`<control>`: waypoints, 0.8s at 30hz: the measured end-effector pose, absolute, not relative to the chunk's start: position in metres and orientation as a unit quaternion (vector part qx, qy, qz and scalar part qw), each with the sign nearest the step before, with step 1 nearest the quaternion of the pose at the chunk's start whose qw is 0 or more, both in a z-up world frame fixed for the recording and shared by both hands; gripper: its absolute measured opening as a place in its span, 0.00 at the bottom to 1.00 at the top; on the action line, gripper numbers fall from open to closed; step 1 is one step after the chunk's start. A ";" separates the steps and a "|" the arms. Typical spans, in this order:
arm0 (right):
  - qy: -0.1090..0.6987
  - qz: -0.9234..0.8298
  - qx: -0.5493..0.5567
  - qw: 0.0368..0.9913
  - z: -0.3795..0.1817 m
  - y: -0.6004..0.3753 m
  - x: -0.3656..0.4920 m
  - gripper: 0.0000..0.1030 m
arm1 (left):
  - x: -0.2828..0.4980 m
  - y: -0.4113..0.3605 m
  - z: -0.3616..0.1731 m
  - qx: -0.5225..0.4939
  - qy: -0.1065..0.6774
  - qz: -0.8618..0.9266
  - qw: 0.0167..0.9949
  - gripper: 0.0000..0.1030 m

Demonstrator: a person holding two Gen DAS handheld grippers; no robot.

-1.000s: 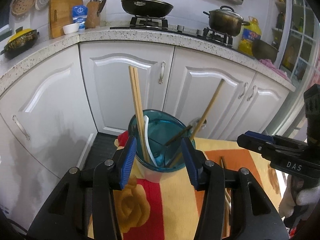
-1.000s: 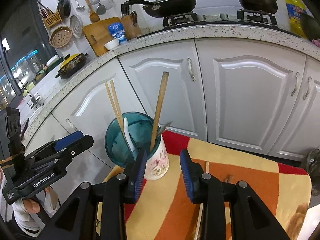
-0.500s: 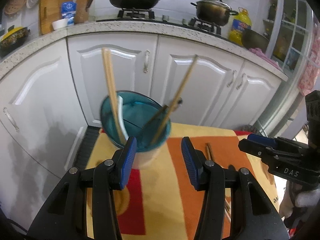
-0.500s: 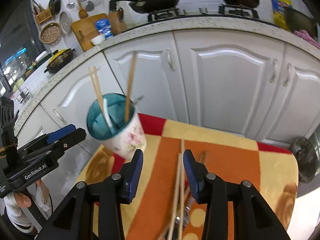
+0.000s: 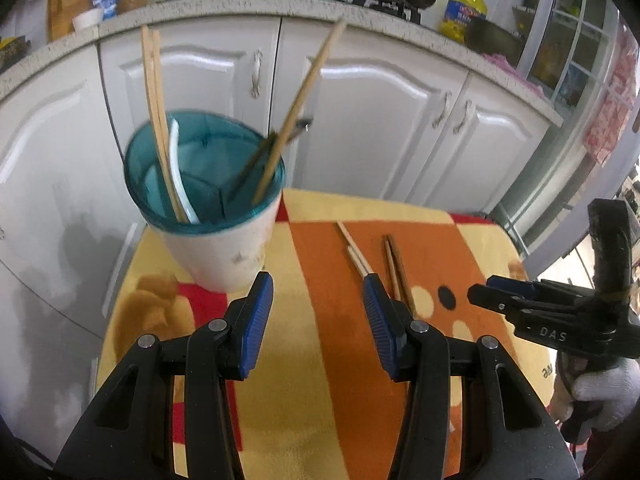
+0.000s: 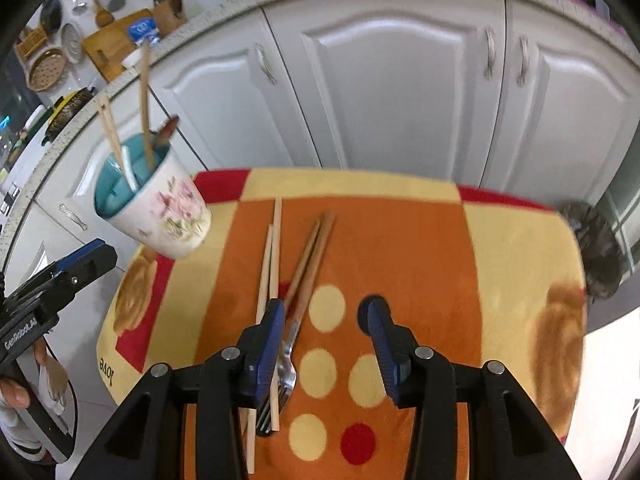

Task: Organize utensils
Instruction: 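Move both open grippers back over the remaining chopsticks and fork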

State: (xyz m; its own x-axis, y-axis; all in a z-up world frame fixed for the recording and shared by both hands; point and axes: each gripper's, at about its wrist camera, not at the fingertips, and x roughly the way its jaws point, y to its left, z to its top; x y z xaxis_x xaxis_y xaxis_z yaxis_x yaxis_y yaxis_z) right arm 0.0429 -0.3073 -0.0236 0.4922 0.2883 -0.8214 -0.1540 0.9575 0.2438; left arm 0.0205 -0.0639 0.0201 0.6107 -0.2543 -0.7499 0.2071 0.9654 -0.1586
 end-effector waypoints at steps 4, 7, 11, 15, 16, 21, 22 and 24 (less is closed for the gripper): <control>0.502 0.151 0.074 0.848 -0.040 -0.297 0.049 0.40 | 0.022 -0.065 0.010 -0.027 0.435 -0.130 0.890 0.45; 0.513 0.159 0.066 0.841 -0.053 -0.287 0.056 0.40 | 0.024 -0.064 0.004 -0.031 0.439 -0.133 0.888 0.45; 0.525 0.160 0.078 0.833 -0.070 -0.281 0.067 0.38 | 0.029 -0.066 -0.002 -0.033 0.451 -0.137 0.881 0.45; 0.533 0.169 0.082 0.825 -0.081 -0.271 0.071 0.37 | 0.030 -0.071 -0.007 -0.029 0.460 -0.138 0.877 0.45; 0.532 0.169 0.075 0.826 -0.081 -0.268 0.071 0.37 | 0.030 -0.071 -0.007 -0.027 0.461 -0.138 0.876 0.45; 0.521 0.169 0.040 0.836 -0.082 -0.265 0.066 0.28 | 0.033 -0.075 -0.010 -0.027 0.463 -0.137 0.875 0.45; 0.520 0.164 0.032 0.837 -0.082 -0.266 0.065 0.27 | 0.033 -0.075 -0.010 -0.027 0.464 -0.137 0.875 0.45; 0.526 0.154 0.032 0.836 -0.082 -0.274 0.062 0.18 | 0.034 -0.077 -0.011 -0.024 0.467 -0.137 0.873 0.45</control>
State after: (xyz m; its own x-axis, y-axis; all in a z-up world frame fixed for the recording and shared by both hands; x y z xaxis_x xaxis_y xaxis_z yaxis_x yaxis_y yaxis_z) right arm 0.0616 -0.2736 -0.0821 0.3985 0.2916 -0.8696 -0.2245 0.9503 0.2158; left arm 0.0336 -0.0769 -0.0114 0.5265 -0.2617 -0.8089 0.2176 0.9612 -0.1693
